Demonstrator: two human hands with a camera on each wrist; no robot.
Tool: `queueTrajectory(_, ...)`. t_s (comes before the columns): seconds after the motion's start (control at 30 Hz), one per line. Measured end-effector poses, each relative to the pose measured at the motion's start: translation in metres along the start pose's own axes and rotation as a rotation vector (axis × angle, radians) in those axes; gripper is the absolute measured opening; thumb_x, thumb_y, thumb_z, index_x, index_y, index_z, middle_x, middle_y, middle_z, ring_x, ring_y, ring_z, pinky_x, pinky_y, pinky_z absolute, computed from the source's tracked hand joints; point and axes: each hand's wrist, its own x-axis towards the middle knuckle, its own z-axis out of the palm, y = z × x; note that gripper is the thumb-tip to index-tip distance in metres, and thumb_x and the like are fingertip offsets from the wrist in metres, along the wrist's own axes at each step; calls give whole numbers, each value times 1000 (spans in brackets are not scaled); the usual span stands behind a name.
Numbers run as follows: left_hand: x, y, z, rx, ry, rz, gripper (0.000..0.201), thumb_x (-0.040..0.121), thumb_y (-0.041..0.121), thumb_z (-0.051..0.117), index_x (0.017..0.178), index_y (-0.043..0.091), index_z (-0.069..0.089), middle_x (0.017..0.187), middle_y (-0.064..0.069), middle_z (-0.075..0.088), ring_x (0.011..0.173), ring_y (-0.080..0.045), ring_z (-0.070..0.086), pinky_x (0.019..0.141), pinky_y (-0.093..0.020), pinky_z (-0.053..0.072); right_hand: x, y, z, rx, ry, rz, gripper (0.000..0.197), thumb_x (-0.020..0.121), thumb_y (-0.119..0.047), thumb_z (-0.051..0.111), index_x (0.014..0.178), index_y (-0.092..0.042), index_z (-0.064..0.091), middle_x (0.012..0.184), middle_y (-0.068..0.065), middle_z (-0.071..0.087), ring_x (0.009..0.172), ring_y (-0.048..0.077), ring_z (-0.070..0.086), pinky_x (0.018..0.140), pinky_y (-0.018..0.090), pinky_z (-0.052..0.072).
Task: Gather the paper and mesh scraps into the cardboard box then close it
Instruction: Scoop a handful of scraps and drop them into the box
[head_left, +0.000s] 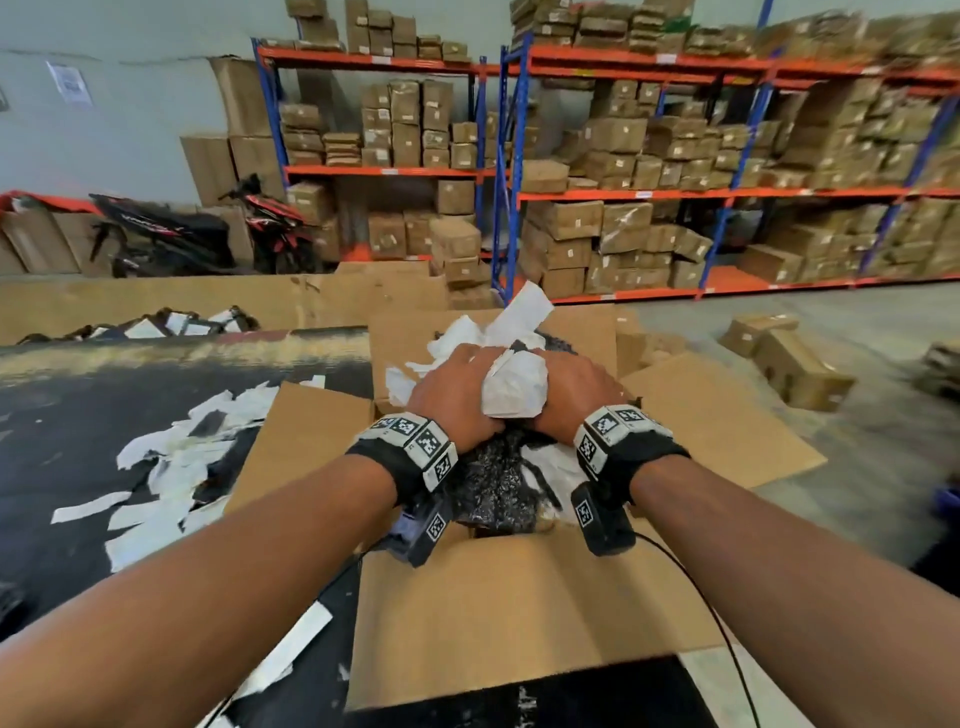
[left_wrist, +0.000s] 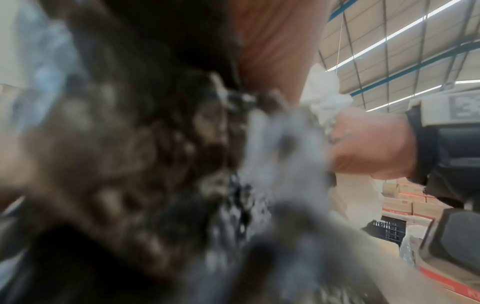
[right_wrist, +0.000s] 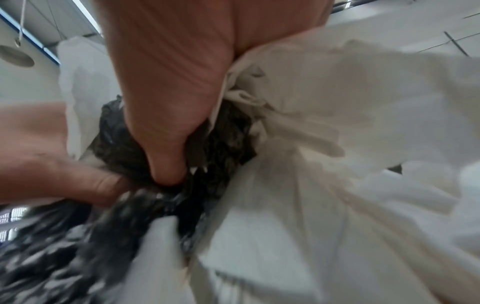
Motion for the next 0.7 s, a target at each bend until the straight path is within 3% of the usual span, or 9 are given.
queueTrajectory(0.1, 12, -12, 20, 137, -212, -40, 78, 69, 47, 79, 138, 28, 47, 123, -7, 58, 109, -32, 61, 89, -47, 54, 19, 21, 23, -140, -179, -11, 59, 76, -49, 79, 126, -26, 57, 119, 3, 67, 107, 28, 64, 76, 32, 46)
queueTrajectory(0.17, 18, -16, 30, 234, -352, -65, 67, 73, 52, 77, 129, 25, 54, 118, -5, 64, 102, -27, 63, 86, -43, 55, 33, 34, 39, -214, -283, -8, 64, 73, -49, 81, 127, -26, 56, 121, 1, 66, 108, 27, 64, 78, 31, 47)
queueTrajectory(0.23, 21, -23, 38, 317, -455, -79, 63, 75, 59, 76, 122, 22, 58, 117, -3, 67, 93, -23, 61, 85, -37, 54, 43, 48, 52, -238, -397, -7, 80, 64, -56, 84, 131, -26, 52, 128, 2, 64, 112, 28, 61, 90, 36, 51)
queueTrajectory(0.3, 24, -34, 43, 355, -523, -83, 91, 67, 73, 76, 138, 24, 50, 134, -2, 61, 110, -27, 61, 98, -42, 50, 53, 62, 60, -207, -504, -15, 113, 51, -63, 89, 146, -27, 39, 145, 3, 52, 127, 31, 53, 104, 47, 46)
queueTrajectory(0.37, 29, -42, 40, 357, -584, -106, 122, 54, 86, 72, 154, 33, 29, 150, 2, 48, 134, -29, 49, 114, -57, 28, 65, 76, 66, -141, -592, -44, 129, 38, -73, 88, 150, -37, 35, 149, -5, 47, 133, 27, 49, 108, 49, 42)
queueTrajectory(0.43, 39, -45, 32, 426, -611, -162, 135, 42, 98, 63, 156, 41, 17, 154, 0, 41, 143, -32, 37, 109, -78, 0, 79, 89, 67, -90, -622, -92, 130, 31, -84, 81, 147, -44, 38, 149, -10, 48, 133, 24, 50, 107, 49, 43)
queueTrajectory(0.5, 51, -44, 25, 486, -618, -177, 142, 33, 105, 52, 155, 43, 14, 155, -4, 39, 146, -33, 30, 104, -81, -11, 86, 91, 59, -101, -636, -127, 138, 36, -84, 80, 154, -39, 25, 157, -3, 36, 138, 29, 42, 110, 52, 38)
queueTrajectory(0.6, 61, -43, 29, 493, -642, -152, 144, 26, 108, 48, 152, 50, 8, 155, -3, 36, 148, -33, 23, 102, -81, -15, 100, 91, 54, -113, -622, -186, 125, 60, -61, 87, 157, -25, 18, 154, 4, 37, 137, 33, 42, 111, 48, 37)
queueTrajectory(0.7, 65, -34, 43, 395, -748, -134, 145, 36, 92, 73, 151, 55, -7, 164, 0, 17, 152, -34, 15, 107, -78, -8, 117, 92, 70, 26, -689, -396, 122, 53, -67, 89, 153, -43, 23, 156, -12, 38, 140, 20, 42, 113, 47, 36)
